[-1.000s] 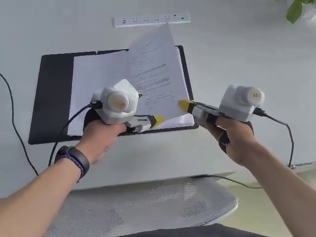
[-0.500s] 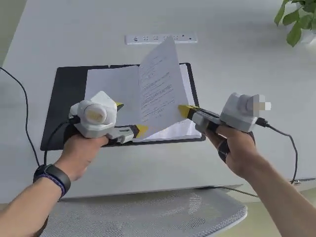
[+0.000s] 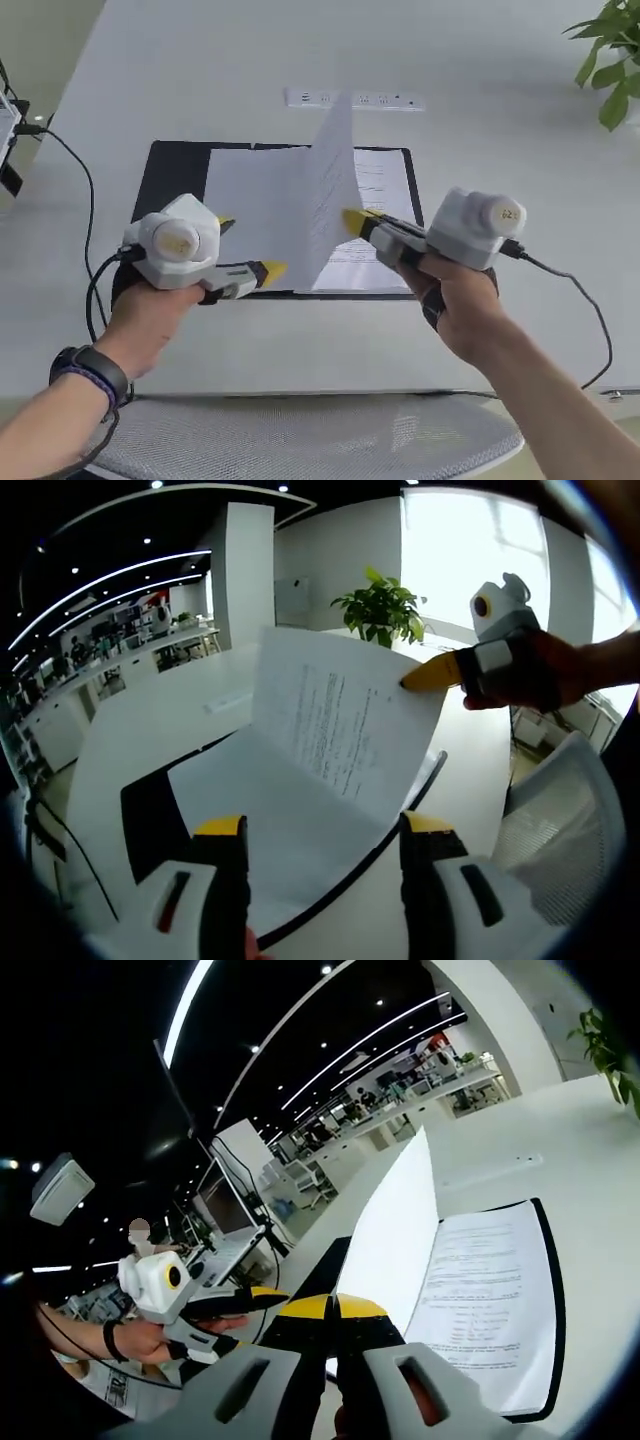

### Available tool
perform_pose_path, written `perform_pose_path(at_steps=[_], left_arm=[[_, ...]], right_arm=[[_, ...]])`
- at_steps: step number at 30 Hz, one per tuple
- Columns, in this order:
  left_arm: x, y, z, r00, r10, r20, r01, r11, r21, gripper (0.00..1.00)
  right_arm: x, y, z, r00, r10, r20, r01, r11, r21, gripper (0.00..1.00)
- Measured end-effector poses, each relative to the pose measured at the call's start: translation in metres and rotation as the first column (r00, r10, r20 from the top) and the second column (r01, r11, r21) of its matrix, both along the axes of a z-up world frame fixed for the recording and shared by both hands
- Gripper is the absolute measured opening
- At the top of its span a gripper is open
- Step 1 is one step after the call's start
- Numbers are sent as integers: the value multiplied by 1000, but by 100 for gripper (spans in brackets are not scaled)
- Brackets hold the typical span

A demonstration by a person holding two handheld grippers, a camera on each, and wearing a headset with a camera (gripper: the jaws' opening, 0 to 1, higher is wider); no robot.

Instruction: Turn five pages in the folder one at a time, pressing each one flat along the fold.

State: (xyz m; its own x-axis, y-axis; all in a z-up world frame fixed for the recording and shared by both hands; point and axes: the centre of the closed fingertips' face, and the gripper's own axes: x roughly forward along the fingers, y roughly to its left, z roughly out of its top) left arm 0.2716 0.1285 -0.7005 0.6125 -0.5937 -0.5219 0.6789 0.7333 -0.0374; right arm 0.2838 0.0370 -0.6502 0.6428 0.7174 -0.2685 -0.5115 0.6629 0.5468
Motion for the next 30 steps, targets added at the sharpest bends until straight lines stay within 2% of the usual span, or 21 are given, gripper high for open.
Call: perform_pose_path(at_steps=[8, 17, 19, 22, 30], left_arm=[[-1, 30, 3, 999, 43, 10, -43, 999, -10, 61], [-4, 59, 1, 996, 91, 6, -90, 996, -17, 61], [-3, 65, 2, 995, 104, 7, -104, 994, -21, 61], [-2, 74, 1, 992, 122, 4, -122, 992, -28, 61], [-2, 91, -3, 988, 155, -7, -155, 987, -35, 60]], right_arm=[[-1, 43, 0, 998, 57, 6, -57, 998, -12, 0], [0, 84, -11, 993, 117, -4, -117, 992, -46, 0], [0, 93, -15, 990, 141, 9, -140, 986, -90, 0], [5, 101, -23, 989, 147, 7, -146, 984, -106, 0], [9, 128, -51, 981, 192, -40, -196, 972, -131, 0]])
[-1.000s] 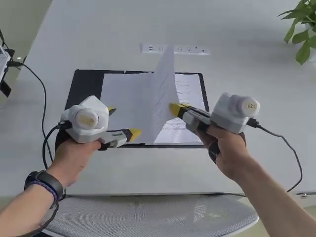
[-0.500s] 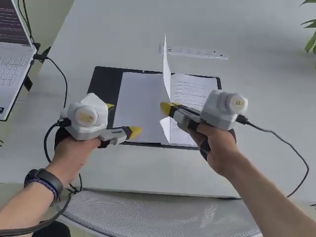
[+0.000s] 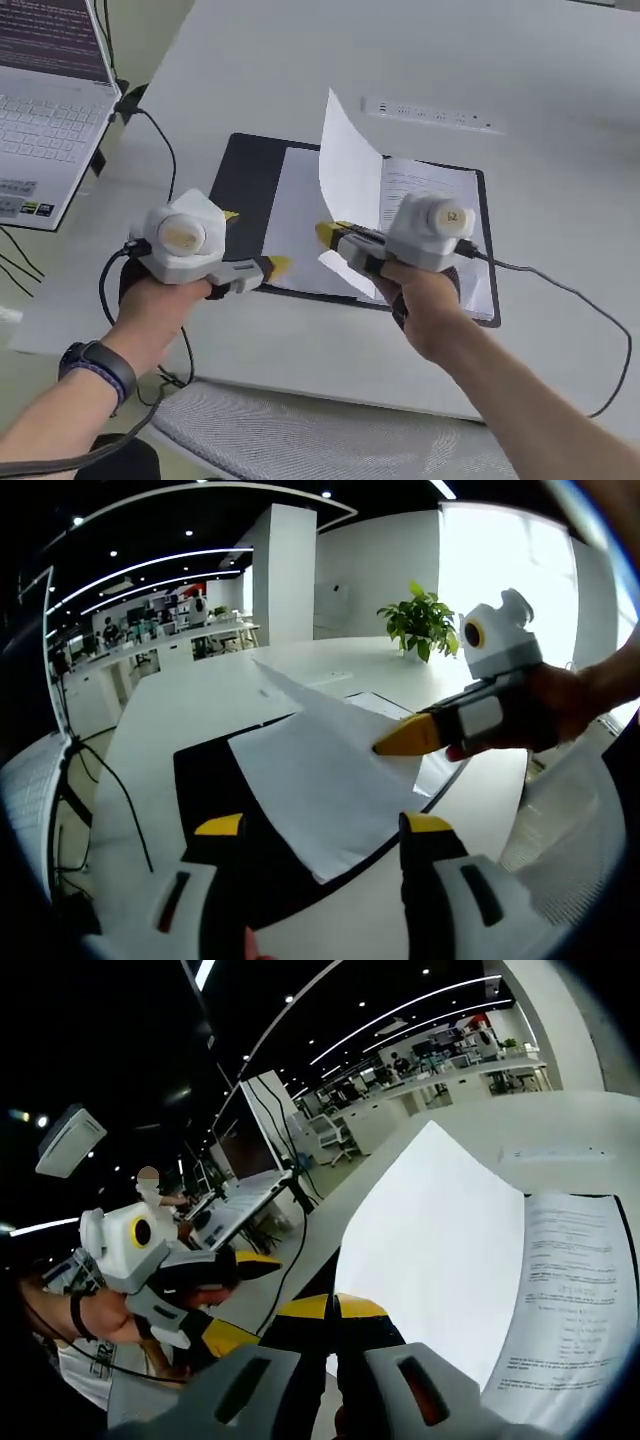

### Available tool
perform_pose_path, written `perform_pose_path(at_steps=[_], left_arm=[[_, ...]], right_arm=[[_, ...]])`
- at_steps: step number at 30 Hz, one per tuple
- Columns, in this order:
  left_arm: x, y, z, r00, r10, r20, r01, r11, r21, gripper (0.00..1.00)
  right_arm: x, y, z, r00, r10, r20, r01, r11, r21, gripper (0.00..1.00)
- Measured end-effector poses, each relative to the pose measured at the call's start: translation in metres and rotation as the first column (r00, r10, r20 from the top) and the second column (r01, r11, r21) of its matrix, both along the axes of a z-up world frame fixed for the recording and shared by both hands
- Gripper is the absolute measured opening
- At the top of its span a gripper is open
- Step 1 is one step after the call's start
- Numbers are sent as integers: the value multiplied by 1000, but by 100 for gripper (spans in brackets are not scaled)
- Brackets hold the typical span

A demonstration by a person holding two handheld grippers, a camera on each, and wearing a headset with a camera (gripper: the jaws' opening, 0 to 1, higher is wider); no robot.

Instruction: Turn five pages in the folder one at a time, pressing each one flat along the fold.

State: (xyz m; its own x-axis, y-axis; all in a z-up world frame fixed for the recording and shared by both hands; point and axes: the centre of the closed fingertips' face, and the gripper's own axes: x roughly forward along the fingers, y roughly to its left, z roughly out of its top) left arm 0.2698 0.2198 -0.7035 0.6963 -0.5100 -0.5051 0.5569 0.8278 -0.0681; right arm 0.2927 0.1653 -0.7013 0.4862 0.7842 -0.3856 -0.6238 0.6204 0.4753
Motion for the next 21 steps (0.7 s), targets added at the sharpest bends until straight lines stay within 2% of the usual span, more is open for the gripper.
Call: perform_pose_path(at_steps=[10, 17, 21], left_arm=[[0, 10, -6, 1000, 15, -20, -16, 1000, -2, 61], [0, 20, -11, 998, 43, -37, -43, 999, -5, 60], [-4, 23, -14, 997, 58, -50, -58, 998, -5, 60]], right_arm=[[5, 31, -47, 995, 51, -86, -55, 998, -43, 0], [5, 39, -79, 986, 62, -157, -73, 995, -68, 0], [6, 41, -96, 978, 44, -204, -61, 995, -76, 0]])
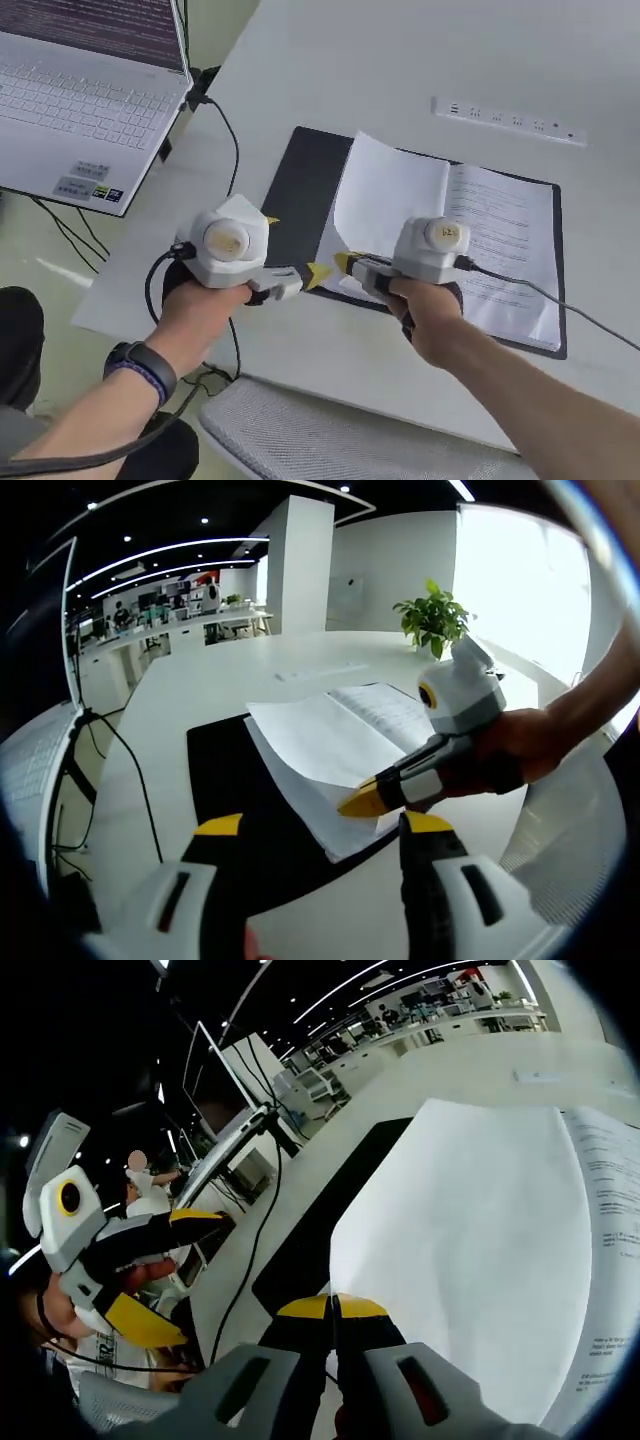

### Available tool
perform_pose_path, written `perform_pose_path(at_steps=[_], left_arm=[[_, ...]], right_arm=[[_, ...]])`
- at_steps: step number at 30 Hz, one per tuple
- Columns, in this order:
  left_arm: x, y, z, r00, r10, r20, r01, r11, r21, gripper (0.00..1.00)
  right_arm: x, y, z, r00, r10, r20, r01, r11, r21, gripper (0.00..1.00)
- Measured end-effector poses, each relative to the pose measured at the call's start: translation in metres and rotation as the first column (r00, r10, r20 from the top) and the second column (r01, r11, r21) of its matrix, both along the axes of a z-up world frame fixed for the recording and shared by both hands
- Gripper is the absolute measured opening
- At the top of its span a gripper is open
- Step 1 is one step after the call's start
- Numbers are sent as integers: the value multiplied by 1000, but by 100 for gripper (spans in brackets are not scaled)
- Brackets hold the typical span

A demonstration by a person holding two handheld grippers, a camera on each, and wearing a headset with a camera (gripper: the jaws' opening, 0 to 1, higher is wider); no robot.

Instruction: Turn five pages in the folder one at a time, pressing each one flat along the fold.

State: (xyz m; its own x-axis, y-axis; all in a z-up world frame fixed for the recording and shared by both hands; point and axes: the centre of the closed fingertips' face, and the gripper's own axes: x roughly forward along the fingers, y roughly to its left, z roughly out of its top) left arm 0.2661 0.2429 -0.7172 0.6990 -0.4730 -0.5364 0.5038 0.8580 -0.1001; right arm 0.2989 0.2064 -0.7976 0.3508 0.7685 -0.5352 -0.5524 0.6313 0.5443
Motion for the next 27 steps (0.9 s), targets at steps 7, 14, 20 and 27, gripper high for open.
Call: perform_pose_path(at_steps=[7, 14, 20, 27], left_arm=[[-6, 1, -1, 1000, 18, -15, -18, 1000, -2, 60], [-8, -3, -4, 999, 17, -30, -17, 1000, -1, 60], [-8, -8, -4, 999, 13, -37, -13, 1000, 4, 60], [-7, -9, -1, 999, 16, -37, -16, 1000, 14, 59]], right_arm=[[0, -1, -17, 999, -5, -43, 5, 1000, -15, 0], [-2, -1, -20, 997, -19, -69, 19, 1000, 2, 0], [-5, 7, -14, 998, 20, -56, -19, 999, 27, 9], [-9, 11, -3, 997, 65, -44, -63, 997, 51, 19]])
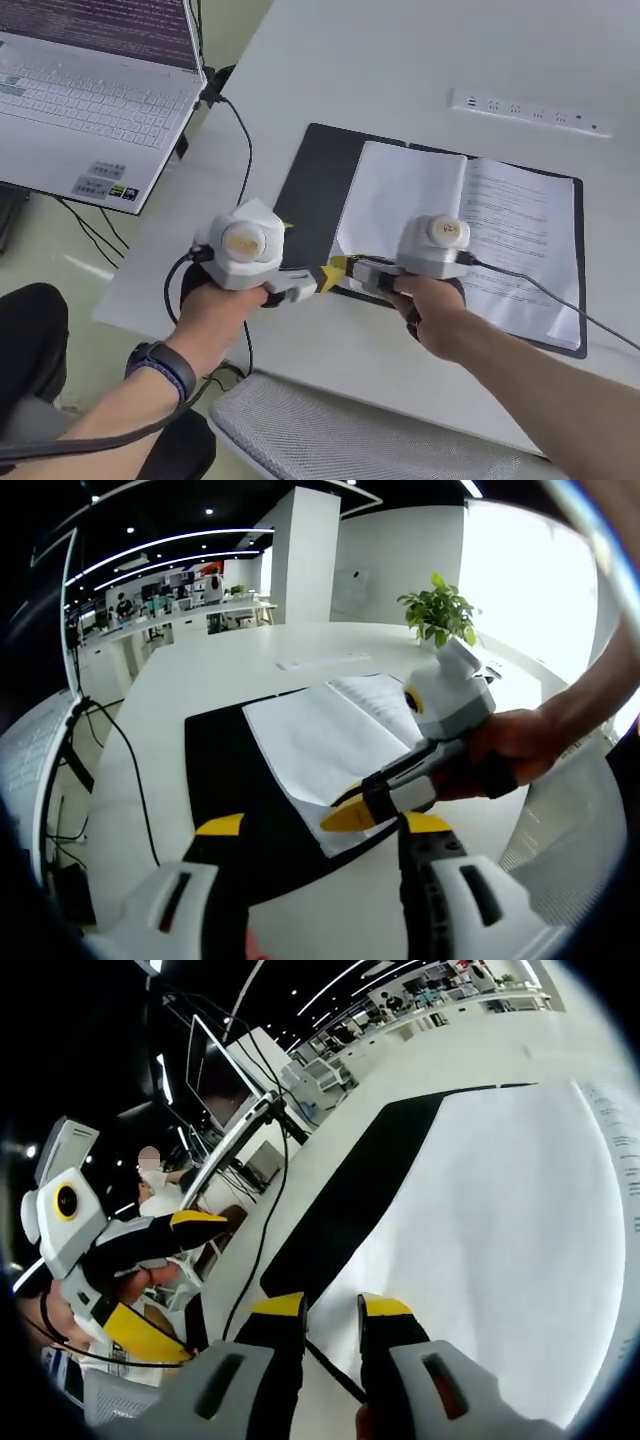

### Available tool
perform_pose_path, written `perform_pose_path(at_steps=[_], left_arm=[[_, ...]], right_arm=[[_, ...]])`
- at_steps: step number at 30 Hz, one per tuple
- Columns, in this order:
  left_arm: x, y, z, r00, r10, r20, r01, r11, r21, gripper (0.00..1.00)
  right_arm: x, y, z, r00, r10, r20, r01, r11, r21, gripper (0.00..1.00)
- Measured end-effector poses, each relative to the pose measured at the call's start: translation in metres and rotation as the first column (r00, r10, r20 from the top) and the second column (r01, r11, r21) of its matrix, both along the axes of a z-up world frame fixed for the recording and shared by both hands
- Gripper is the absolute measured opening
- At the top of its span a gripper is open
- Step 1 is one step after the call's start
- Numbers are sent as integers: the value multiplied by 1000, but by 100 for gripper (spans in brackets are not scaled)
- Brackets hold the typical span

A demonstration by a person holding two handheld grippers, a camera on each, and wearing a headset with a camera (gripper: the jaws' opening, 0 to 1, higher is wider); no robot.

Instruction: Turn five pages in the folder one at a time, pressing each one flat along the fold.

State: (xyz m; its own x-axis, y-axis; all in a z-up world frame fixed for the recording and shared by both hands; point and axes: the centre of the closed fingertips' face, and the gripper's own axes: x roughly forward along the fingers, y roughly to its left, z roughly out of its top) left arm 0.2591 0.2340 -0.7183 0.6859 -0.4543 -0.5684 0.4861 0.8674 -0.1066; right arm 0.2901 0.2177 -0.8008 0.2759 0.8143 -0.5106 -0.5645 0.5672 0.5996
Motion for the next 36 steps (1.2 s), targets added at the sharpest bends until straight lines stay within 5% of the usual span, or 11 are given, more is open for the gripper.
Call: perform_pose_path(at_steps=[13, 25, 36], left_arm=[[7, -9, -1, 1000, 1, 5, -1, 1000, -1, 56], [22, -33, -13, 999, -34, 8, 34, 999, 14, 41], [25, -58, -29, 998, -63, -15, 64, 997, 46, 26]], right_arm=[[-4, -31, 44, 991, 45, 122, -50, 998, 39, 30], [21, -131, 89, 962, -46, 267, 45, 999, 12, 32], [30, -207, 108, 941, -112, 318, 121, 993, -7, 32]])
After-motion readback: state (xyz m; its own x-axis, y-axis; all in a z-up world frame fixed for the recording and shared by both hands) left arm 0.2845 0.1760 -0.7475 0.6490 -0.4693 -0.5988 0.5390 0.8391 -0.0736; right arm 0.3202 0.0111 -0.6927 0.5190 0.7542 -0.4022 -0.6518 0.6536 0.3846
